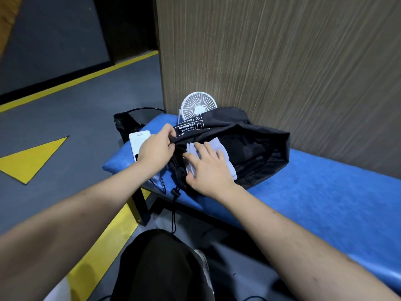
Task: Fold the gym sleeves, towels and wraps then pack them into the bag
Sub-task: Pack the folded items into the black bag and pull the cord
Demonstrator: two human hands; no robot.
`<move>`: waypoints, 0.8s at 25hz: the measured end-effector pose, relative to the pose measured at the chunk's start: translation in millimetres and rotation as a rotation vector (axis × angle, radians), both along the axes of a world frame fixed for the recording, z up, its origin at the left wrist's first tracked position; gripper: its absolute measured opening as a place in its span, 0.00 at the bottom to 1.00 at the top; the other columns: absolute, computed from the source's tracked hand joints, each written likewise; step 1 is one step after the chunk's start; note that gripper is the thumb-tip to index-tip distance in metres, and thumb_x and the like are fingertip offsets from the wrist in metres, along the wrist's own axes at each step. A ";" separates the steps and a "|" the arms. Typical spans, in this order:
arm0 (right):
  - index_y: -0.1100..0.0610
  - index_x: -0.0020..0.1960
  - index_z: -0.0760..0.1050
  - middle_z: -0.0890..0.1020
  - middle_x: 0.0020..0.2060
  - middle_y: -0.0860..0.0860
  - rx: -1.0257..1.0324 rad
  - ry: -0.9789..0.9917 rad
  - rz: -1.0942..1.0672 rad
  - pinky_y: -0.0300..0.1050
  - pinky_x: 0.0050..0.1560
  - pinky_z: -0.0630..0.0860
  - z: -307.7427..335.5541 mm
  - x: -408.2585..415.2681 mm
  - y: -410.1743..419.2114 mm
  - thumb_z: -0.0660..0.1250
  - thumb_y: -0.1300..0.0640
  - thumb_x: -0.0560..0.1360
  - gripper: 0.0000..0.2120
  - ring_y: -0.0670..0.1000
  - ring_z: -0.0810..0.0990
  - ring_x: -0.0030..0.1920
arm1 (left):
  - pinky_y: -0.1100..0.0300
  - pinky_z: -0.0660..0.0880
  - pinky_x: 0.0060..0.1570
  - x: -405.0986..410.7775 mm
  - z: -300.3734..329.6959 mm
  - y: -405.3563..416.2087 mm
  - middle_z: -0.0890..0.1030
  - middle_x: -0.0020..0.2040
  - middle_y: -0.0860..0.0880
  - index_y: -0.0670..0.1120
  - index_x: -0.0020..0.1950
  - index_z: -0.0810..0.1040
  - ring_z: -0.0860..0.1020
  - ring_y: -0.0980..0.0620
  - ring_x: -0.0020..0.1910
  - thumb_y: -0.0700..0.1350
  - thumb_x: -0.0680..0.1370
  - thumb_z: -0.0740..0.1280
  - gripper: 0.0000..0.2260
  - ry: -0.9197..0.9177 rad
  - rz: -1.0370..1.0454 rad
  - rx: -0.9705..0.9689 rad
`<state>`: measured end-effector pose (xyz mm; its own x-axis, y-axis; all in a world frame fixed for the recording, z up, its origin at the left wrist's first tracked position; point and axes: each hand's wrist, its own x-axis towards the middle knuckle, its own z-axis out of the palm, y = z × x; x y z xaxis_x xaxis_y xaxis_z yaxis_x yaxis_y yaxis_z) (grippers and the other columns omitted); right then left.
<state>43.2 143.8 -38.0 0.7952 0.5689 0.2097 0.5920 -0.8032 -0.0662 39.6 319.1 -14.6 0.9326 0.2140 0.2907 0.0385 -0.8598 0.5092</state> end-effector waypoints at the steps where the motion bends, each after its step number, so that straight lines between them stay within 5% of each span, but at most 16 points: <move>1: 0.48 0.71 0.71 0.66 0.75 0.56 0.021 0.005 -0.003 0.60 0.68 0.63 -0.8 -0.3 -1.4 0.58 0.45 0.70 0.29 0.60 0.61 0.75 | 0.51 0.72 0.38 -2.0 3.2 1.8 0.76 0.34 0.52 0.50 0.53 0.67 0.76 0.45 0.37 0.39 0.77 0.63 0.10 -0.019 -0.011 0.003; 11: 0.46 0.68 0.71 0.72 0.65 0.49 0.005 0.188 -0.029 0.57 0.68 0.60 12.0 5.4 -5.8 0.58 0.45 0.76 0.21 0.51 0.64 0.72 | 0.54 0.69 0.37 -16.0 9.9 26.4 0.78 0.43 0.51 0.53 0.49 0.69 0.75 0.45 0.41 0.40 0.77 0.62 0.07 -0.037 0.112 0.067; 15: 0.46 0.70 0.68 0.68 0.70 0.49 0.019 0.179 0.004 0.61 0.70 0.53 5.1 3.5 -1.6 0.60 0.46 0.76 0.23 0.52 0.57 0.75 | 0.53 0.68 0.43 -26.0 -5.4 5.0 0.72 0.47 0.50 0.50 0.50 0.75 0.71 0.46 0.47 0.41 0.75 0.66 0.06 -0.228 -0.225 0.341; 20: 0.47 0.76 0.62 0.60 0.76 0.52 0.051 0.157 0.060 0.62 0.74 0.48 -3.7 4.0 -8.5 0.62 0.45 0.76 0.29 0.55 0.51 0.78 | 0.56 0.68 0.49 -19.8 -4.6 -6.0 0.78 0.45 0.54 0.52 0.46 0.76 0.77 0.48 0.48 0.45 0.75 0.64 0.03 -0.042 -0.351 0.482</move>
<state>47.2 135.3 -41.7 0.7855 0.6081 0.1155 0.6180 -0.7601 -0.2009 19.8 313.2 -19.2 0.9090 -0.2705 0.3170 -0.3019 -0.9518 0.0535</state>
